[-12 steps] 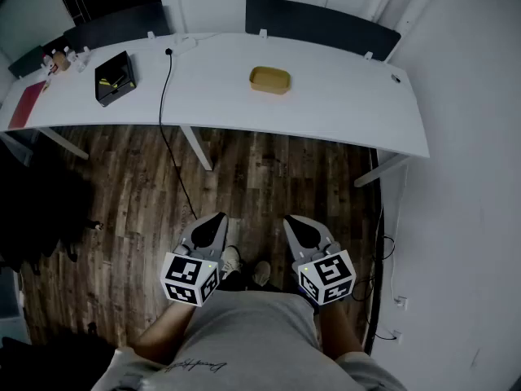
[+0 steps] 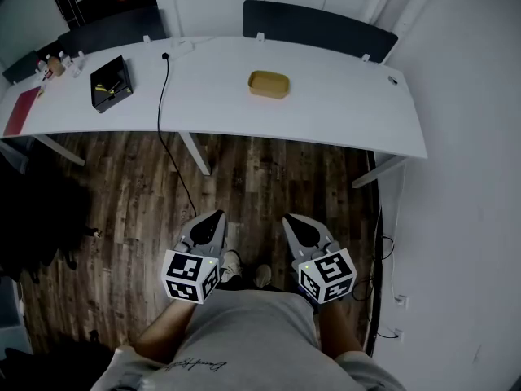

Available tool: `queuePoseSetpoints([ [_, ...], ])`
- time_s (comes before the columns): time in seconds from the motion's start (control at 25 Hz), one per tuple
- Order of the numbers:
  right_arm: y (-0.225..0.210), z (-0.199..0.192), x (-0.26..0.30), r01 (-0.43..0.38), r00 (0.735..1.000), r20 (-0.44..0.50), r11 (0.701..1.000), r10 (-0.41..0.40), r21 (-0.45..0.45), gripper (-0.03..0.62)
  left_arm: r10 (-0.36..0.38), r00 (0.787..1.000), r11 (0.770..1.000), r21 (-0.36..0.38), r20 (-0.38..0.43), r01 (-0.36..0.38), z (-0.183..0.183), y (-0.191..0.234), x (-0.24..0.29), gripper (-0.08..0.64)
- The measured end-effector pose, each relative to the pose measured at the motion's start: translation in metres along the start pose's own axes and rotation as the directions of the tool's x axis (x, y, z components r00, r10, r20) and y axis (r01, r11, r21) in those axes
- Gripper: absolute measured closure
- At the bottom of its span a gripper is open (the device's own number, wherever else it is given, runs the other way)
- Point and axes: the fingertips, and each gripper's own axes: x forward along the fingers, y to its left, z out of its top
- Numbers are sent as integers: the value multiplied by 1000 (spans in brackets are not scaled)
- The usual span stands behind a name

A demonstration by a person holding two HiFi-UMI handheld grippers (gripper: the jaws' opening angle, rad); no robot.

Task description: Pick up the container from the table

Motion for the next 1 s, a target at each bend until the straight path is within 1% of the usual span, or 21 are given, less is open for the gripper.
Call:
queuePoseSetpoints([
  [0.08,1,3,4,3,1000,7,1000,-3,13,577,-2,1000,1000,0,4,2,2,5,2,560],
  [0.6,11,17,30,48,999,19,999,-48,12,577,-39,999,999,14,8,38,15,35,6,560],
  [0.84,23,23,43,34,999,25,999,-34,9,577,-49,999,999,10,0,49,16,48,6,560],
  [1.0,30,22,48,28,1000,7,1000,-28,-11,577,-55,998,998,-1,-3,55,16,54,5,560],
])
